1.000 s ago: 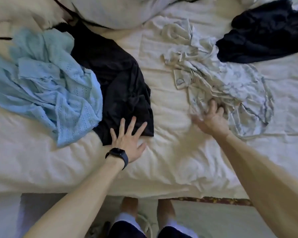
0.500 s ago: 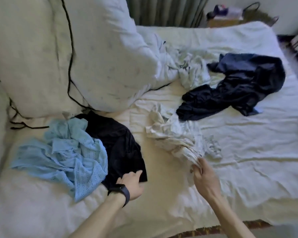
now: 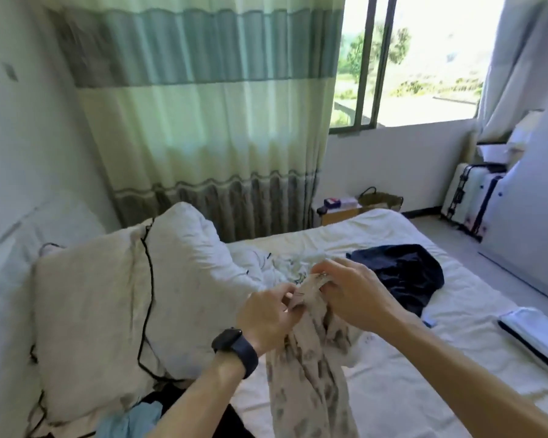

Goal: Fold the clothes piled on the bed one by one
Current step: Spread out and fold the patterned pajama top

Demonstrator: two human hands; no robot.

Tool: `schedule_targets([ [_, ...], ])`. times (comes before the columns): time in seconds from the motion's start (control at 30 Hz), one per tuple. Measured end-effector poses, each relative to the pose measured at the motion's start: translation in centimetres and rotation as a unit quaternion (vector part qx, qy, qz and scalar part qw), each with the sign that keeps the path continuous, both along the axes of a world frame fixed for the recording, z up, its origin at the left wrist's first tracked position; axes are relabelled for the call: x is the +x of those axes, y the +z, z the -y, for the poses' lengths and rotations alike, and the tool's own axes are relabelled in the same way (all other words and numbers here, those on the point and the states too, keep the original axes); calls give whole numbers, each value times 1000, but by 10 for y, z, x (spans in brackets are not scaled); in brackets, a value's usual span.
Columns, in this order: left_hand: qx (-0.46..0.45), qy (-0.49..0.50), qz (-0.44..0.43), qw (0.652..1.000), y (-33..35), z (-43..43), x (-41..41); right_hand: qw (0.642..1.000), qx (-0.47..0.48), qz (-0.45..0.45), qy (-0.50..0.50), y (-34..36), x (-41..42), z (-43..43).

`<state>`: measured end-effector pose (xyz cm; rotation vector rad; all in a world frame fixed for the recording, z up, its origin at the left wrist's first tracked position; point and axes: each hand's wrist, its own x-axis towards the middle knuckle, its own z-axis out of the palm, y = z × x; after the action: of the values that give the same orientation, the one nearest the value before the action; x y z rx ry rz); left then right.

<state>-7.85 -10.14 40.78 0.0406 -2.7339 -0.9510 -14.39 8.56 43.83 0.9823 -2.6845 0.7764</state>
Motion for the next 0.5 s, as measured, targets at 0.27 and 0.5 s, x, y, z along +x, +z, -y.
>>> schedule_targets([
  [0.27,-83,42,-49,994,113,43,-29,996,-59,-69,-9,84,-49,-13],
  [0.5,57,40,-17,997,163,67,-28,988,-153,-16,6,127,-65,16],
])
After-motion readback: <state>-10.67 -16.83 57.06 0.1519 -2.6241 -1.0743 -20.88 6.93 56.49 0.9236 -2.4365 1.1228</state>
